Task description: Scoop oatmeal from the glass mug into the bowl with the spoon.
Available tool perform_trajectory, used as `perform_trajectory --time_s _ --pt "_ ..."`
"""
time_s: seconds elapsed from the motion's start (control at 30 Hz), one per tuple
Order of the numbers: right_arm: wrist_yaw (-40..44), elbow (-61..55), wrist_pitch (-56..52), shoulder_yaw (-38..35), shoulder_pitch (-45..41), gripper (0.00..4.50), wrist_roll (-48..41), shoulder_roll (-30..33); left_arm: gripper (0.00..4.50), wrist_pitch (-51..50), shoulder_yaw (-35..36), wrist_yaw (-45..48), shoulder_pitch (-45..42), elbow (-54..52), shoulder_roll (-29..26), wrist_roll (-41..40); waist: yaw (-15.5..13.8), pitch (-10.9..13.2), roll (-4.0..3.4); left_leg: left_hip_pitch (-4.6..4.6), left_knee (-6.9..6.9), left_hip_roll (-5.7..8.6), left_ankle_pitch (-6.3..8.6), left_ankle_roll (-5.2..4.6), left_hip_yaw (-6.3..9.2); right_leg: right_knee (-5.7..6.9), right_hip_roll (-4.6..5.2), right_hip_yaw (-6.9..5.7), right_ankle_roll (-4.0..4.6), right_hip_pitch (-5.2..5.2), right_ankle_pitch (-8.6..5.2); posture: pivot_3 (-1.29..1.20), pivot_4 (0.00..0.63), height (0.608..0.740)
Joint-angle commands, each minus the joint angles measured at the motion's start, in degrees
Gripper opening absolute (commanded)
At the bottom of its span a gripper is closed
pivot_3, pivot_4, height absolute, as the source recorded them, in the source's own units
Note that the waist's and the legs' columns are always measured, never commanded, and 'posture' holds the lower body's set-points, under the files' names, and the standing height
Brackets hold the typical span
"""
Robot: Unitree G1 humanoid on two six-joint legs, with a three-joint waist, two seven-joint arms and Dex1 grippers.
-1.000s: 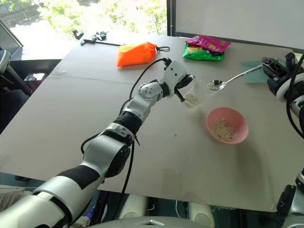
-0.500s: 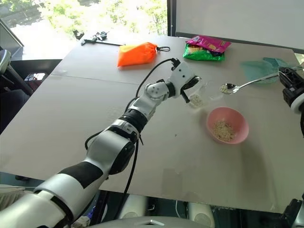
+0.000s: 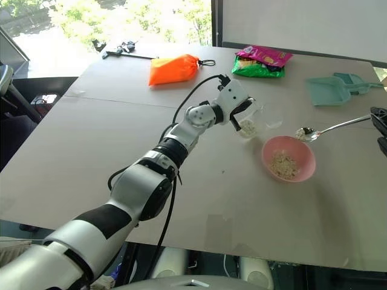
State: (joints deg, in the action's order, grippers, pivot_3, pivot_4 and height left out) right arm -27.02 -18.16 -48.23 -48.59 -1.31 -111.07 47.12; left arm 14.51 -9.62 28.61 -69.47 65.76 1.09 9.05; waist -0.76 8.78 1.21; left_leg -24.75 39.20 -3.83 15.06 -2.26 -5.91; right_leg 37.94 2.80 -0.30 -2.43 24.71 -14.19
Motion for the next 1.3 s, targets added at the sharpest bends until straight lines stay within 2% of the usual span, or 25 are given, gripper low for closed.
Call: perform_trajectory --time_s 0.03,0.17,0.4,0.47,0.57,0.6,0.67,0.8,0.93,1.07,1.3 --pt "5.7 -6.0 -1.4 1.5 0.8 0.00 4.2 4.9 0.08 1.4 1.0 -1.0 -2.3 -1.3 -0.9 -0.4 0.2 0.0 -0.07 0.02 -0.01 0.00 0.00 -0.01 0.04 0.01 -0.01 0.05 0.00 0.01 0.00 0.00 0.150 0.740" --pt "12.2 -10.7 -1.9 6.8 0.8 0.00 16.1 9.8 0.08 1.4 1.2 -1.1 -2.2 -1.6 -1.7 -0.6 0.1 0.0 -0.10 0.03 0.01 -0.01 0.00 0.00 0.19 0.02 -0.05 0.04 0.00 0.00 0.00 0.00 0.150 0.740" --pt "31.1 -21.5 2.4 13.9 2.6 0.00 44.2 19.4 0.08 1.1 2.1 -1.0 -1.7 -3.6 -2.7 -1.7 -0.1 0.0 -0.08 -0.09 0.04 0.13 -0.08 0.14 0.21 -0.03 -0.04 0.04 -0.11 -0.01 -0.05 0.00 0.150 0.740" --pt "36.0 -23.1 4.5 14.4 3.1 0.00 49.9 20.3 0.08 1.0 2.5 -0.9 -1.4 -4.2 -2.9 -2.1 -0.1 0.0 -0.07 -0.11 0.04 0.19 -0.13 0.23 0.22 -0.03 -0.03 0.08 -0.16 -0.02 -0.08 0.00 0.150 0.740" --pt "40.3 -23.8 5.9 14.4 2.9 0.00 53.7 19.2 0.08 0.9 2.7 -0.9 -1.2 -4.8 -3.0 -2.3 -0.1 0.0 -0.07 -0.12 0.05 0.22 -0.13 0.23 0.27 -0.05 -0.03 0.12 -0.18 -0.03 -0.10 0.00 0.150 0.740" --pt "40.1 -23.1 5.8 13.7 1.8 0.00 52.0 17.6 0.08 0.6 2.9 -1.0 -0.9 -5.2 -3.0 -2.6 -0.1 0.0 -0.07 -0.12 0.05 0.22 -0.14 0.23 0.27 -0.05 -0.03 0.13 -0.18 -0.04 -0.10 0.00 0.150 0.740" --pt "36.8 -20.2 5.6 11.6 -1.9 0.00 43.1 13.2 0.08 -0.4 4.2 -1.2 -0.2 -6.5 -2.9 -4.0 -0.1 0.0 0.00 -0.08 0.06 0.23 -0.14 0.24 0.28 -0.03 -0.04 0.13 -0.18 -0.07 -0.10 0.00 0.150 0.740" --pt "26.2 -14.6 7.5 11.9 -12.3 0.00 26.9 7.8 0.08 -1.8 5.6 -1.2 2.4 -11.1 -3.1 -6.2 0.1 0.0 -0.04 0.03 0.10 0.23 -0.15 0.25 0.31 0.05 -0.03 0.23 -0.18 -0.11 -0.09 0.00 0.150 0.740" --pt "20.3 -12.5 8.8 15.3 -19.6 0.00 20.0 5.5 0.08 -4.2 5.7 -0.6 6.0 -17.3 -3.9 -6.9 0.0 0.0 -0.05 0.02 0.08 0.21 -0.15 0.25 0.25 0.07 -0.04 0.17 -0.17 -0.10 -0.09 0.00 0.150 0.740" --pt "18.3 -10.7 9.3 20.6 -25.3 0.00 19.3 2.9 0.08 -7.1 5.9 -0.5 9.5 -24.6 -4.8 -8.1 0.0 0.0 -0.05 -0.01 0.10 0.21 -0.15 0.25 0.21 0.05 -0.01 0.21 -0.18 -0.11 -0.09 0.00 0.150 0.740" --pt "19.7 -7.0 9.2 31.3 -32.7 0.00 28.3 -4.6 0.08 -11.8 5.8 -0.4 15.4 -36.0 -5.5 -9.9 0.0 0.0 -0.07 -0.03 0.12 0.21 -0.15 0.25 0.19 0.07 -0.02 0.19 -0.18 -0.11 -0.09 0.00 0.150 0.740"
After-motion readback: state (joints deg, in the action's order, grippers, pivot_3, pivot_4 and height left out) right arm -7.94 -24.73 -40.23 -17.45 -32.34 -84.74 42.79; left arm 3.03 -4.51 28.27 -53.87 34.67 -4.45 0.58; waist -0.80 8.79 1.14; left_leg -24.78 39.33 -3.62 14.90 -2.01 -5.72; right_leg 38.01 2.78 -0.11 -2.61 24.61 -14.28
